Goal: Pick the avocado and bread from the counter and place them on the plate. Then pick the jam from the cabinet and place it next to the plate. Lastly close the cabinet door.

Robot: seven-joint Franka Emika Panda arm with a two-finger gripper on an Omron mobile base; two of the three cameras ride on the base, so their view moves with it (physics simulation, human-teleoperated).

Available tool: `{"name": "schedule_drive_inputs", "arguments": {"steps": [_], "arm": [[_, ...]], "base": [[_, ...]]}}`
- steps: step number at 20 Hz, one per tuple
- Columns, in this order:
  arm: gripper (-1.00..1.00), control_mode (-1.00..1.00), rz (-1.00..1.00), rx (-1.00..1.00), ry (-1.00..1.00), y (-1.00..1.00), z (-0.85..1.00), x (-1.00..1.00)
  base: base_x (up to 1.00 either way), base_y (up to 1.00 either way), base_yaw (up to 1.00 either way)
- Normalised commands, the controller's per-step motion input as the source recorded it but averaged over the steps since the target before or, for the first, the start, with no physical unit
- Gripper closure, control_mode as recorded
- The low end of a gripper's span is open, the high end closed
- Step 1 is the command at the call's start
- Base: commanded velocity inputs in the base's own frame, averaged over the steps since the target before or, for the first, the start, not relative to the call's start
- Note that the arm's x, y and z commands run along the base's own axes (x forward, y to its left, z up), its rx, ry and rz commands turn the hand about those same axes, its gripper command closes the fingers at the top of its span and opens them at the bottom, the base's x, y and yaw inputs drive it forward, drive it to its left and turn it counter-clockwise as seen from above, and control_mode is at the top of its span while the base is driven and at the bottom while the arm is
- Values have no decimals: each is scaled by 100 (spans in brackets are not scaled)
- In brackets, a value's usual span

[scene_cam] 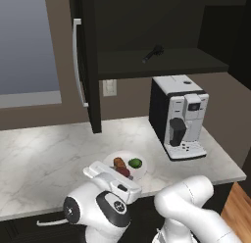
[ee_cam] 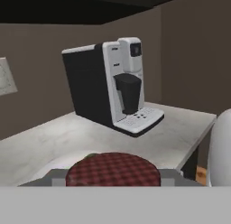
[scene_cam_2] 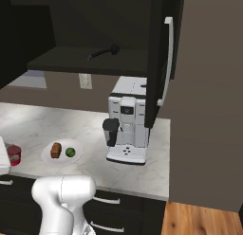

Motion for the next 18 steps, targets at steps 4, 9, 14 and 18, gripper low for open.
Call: {"name": "schedule_drive_inputs", "arguments": {"steps": [4,9,14,18], "arm": [[100,-100,0,-1,0,18,-23,30],[100,-100,0,-3,-1,24,-28,22],[100,-100,0,-2,-4,22,-20,17],[100,-100,0,0,-6,17,-9,16]], "base": [[0,0,0],[0,0,0],[0,0,0],[0,0,0]]}}
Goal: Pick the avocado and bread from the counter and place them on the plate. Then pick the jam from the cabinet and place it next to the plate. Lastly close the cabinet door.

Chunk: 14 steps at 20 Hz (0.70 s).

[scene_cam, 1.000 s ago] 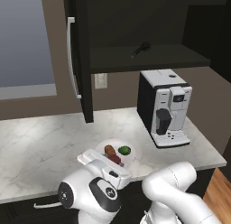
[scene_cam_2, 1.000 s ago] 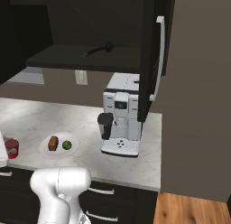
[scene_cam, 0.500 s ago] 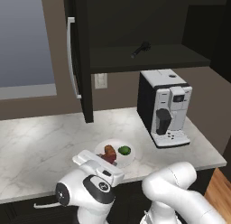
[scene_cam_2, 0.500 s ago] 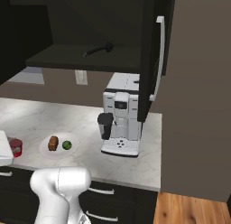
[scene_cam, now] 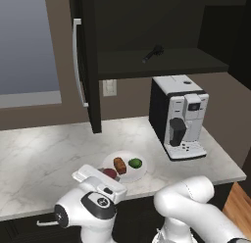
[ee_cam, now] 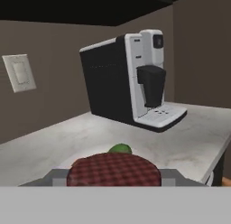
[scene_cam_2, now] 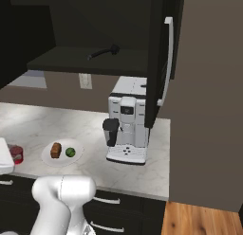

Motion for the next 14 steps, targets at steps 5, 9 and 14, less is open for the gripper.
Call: {"name": "schedule_drive_inputs", "arguments": {"steps": [5,9,14], "arm": [[100,-100,0,0,-5,8,-7,22],[100,-100,0,0,-5,0,-4,23],[100,-100,0,0,0,0,-13,8]], "base": [[0,0,0],[0,0,0],[0,0,0]]}}
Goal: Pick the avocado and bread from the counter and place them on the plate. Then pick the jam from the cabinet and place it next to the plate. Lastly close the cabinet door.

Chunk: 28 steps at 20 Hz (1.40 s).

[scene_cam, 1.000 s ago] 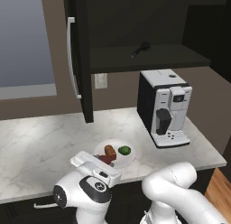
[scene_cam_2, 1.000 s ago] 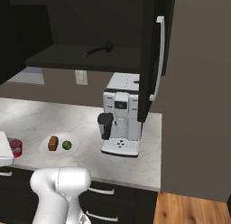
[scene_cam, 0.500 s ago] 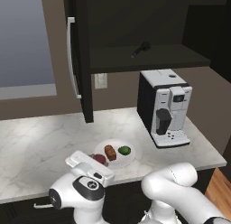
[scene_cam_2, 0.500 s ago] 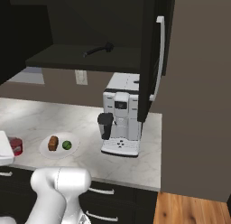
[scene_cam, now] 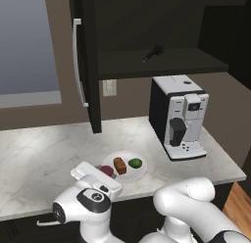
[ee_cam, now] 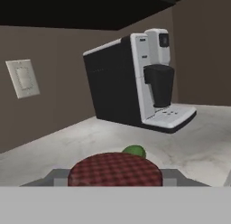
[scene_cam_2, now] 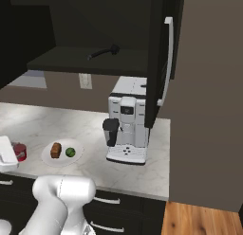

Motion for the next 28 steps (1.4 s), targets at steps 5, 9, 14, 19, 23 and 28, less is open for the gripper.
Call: {"name": "schedule_drive_inputs", "arguments": {"steps": [5,9,14,19,23,28], "arm": [[100,-100,0,0,0,0,-19,0],[100,-100,0,0,-1,0,-12,3],[100,-100,0,0,0,0,-12,2],[100,-100,0,0,0,0,-9,9],[100,-100,0,0,0,0,-6,16],[100,-100,0,0,0,0,-9,19]], "base": [[0,0,0],[0,0,0],[0,0,0],[0,0,0],[0,0,0],[0,0,0]]}}
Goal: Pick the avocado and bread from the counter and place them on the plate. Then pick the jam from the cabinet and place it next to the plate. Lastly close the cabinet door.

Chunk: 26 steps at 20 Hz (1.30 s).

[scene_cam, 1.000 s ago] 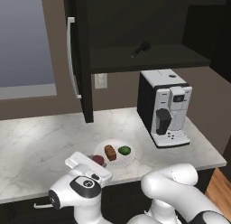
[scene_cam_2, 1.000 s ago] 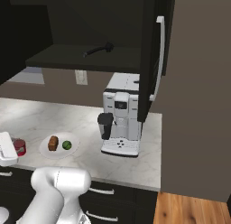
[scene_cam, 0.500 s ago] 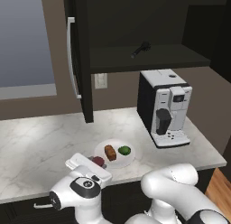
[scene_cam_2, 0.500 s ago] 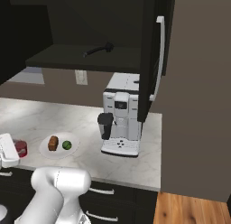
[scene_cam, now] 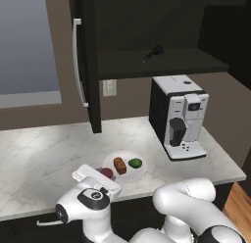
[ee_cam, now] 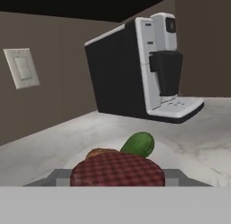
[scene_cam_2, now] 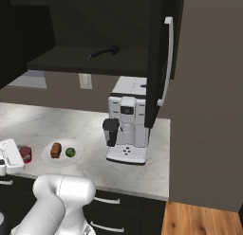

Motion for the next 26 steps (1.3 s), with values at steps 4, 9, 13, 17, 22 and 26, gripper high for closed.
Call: {"name": "schedule_drive_inputs", "arguments": {"steps": [4,9,13,17,22,26], "arm": [[100,-100,0,0,0,0,-16,21],[100,-100,0,0,0,0,-22,22],[100,-100,0,0,0,0,-19,24],[100,-100,0,0,0,0,-21,21],[100,-100,0,0,0,0,-22,20],[100,-100,0,0,0,0,-25,20]], "base": [[0,0,0],[0,0,0],[0,0,0],[0,0,0],[0,0,0],[0,0,0]]}}
